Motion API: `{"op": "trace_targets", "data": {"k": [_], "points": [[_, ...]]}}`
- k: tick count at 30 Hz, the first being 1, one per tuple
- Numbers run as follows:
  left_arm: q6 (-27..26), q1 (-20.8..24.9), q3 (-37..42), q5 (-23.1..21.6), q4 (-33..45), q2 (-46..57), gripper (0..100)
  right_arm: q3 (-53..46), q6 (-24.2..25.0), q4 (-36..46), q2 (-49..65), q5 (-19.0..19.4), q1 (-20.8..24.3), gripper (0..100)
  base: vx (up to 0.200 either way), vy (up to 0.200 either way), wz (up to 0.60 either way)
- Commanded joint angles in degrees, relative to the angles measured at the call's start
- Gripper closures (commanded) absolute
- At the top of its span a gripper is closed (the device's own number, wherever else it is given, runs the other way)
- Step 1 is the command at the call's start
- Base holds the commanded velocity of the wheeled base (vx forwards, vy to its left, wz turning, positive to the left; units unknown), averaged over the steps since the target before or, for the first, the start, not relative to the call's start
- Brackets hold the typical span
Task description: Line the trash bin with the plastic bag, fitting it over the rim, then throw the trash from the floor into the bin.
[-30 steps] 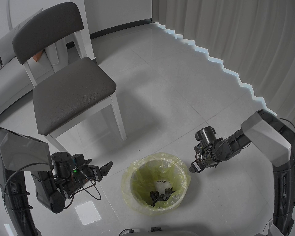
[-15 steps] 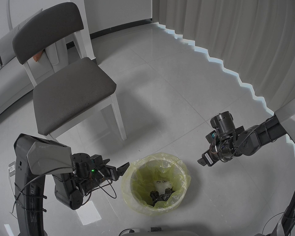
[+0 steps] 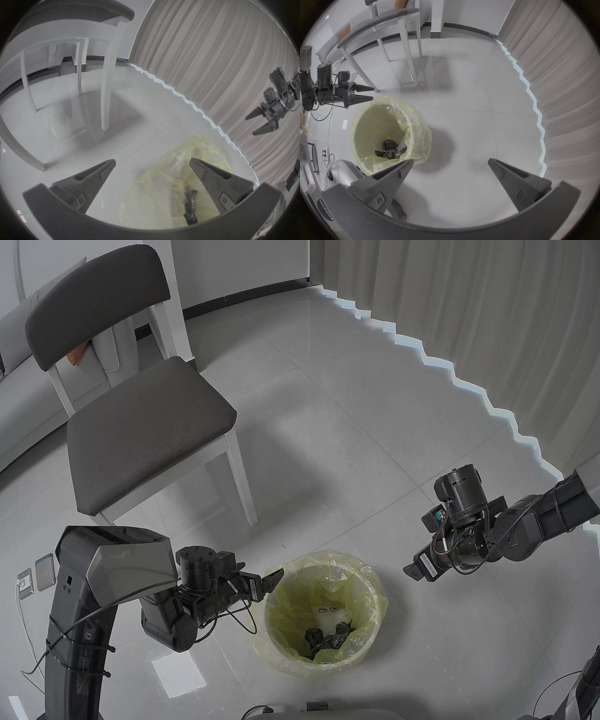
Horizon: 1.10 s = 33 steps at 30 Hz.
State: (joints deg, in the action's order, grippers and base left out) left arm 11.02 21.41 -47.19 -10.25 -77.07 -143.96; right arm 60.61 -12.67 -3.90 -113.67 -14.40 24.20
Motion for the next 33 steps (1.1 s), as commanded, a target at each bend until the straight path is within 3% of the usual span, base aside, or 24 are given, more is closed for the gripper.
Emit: {"op": "trace_targets", "data": {"k": [1,9,16,20,28,33], "points": [[-0.03,-0.93,-5.37,1.29,2.10,-4.40,0,-1.55,-0.17,-0.05,1.25,0.07,0.24,0,0.000,0.000,0.00],[-0.21,-2.16,-7.30,1.11,3.33,-6.42,0,-2.25,-0.43,-0.49,1.87,0.16,0.32,0,0.000,0.000,0.00],[-0.39,-1.89,-9.41,-2.58,10.45,-5.98,0,-2.60,-0.34,-0.49,2.48,0.16,1.03,0,0.000,0.000,0.00],[-0.47,-2.07,-13.10,-2.05,14.40,-6.25,0,-2.60,-0.43,-0.49,2.57,0.25,1.11,0,0.000,0.000,0.00],[-0.47,-4.09,-13.54,-0.65,13.88,-6.42,0,-2.52,-0.43,-0.49,2.40,0.42,1.03,0,0.000,0.000,0.00],[-0.39,-8.31,-8.44,-0.65,11.41,-1.94,0,-2.52,-0.25,-0.58,2.83,0.42,1.11,0,0.000,0.000,0.00]]}}
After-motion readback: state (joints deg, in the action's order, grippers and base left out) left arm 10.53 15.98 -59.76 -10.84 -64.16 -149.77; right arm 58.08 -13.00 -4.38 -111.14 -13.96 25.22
